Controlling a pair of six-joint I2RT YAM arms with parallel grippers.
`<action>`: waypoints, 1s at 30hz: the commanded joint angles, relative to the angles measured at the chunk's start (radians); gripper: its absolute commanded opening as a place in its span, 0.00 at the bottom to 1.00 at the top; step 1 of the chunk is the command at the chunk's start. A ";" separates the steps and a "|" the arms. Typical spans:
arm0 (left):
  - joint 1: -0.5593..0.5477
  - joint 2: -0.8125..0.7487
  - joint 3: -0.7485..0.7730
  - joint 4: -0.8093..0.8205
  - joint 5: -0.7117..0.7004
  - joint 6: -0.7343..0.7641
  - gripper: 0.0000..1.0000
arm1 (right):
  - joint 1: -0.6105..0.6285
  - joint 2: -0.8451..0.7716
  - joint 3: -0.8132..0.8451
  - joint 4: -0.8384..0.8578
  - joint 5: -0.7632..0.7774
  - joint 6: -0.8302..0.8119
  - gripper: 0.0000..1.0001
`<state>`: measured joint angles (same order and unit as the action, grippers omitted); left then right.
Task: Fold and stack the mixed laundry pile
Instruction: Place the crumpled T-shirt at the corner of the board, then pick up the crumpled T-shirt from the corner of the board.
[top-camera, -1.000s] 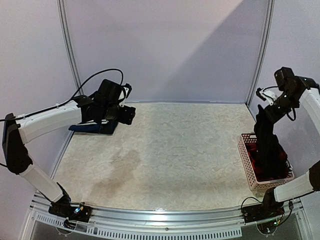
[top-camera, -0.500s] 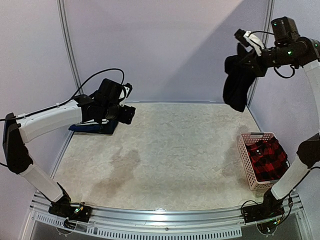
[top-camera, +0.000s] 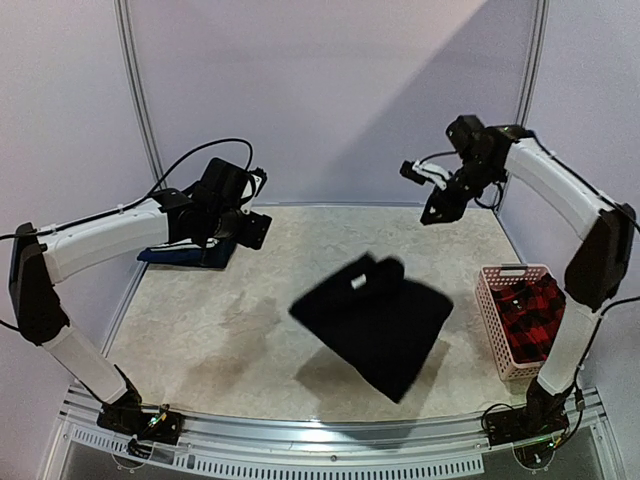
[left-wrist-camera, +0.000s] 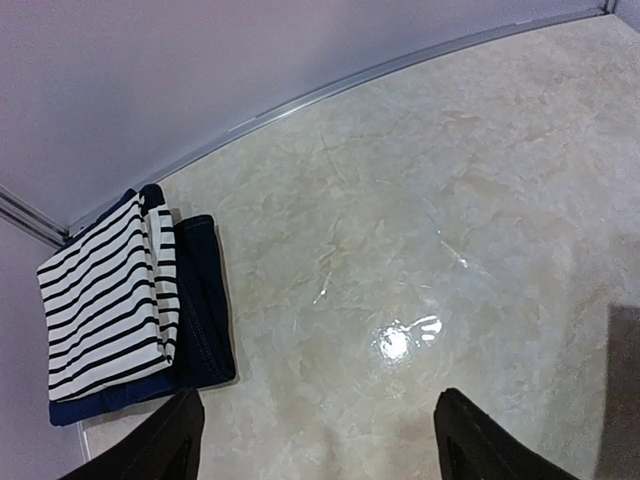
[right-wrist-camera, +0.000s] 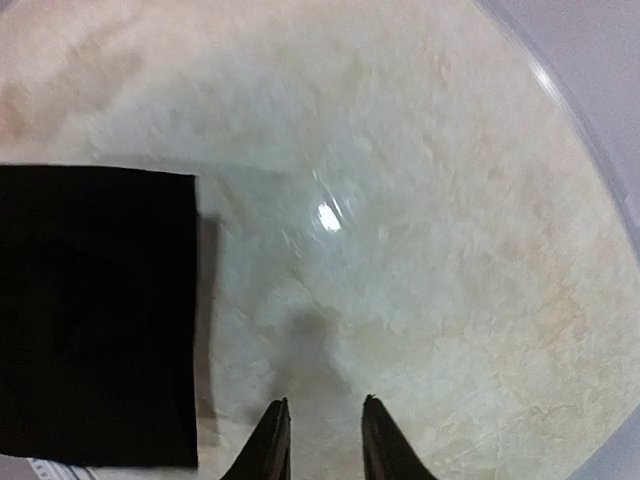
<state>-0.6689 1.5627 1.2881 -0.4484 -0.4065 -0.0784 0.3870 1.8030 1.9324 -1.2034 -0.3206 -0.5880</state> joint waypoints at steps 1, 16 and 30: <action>0.005 0.034 0.033 -0.028 0.055 0.008 0.80 | -0.036 0.059 -0.179 0.126 0.092 0.116 0.29; -0.150 0.239 0.150 -0.173 0.524 0.020 0.59 | 0.274 -0.311 -0.781 0.329 -0.030 -0.058 0.39; -0.200 0.120 -0.236 0.139 0.643 -0.410 0.59 | 0.327 0.118 -0.516 0.347 -0.143 0.183 0.50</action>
<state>-0.8711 1.7306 1.1374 -0.4614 0.1745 -0.3439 0.7002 1.8641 1.3563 -0.8341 -0.3992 -0.4660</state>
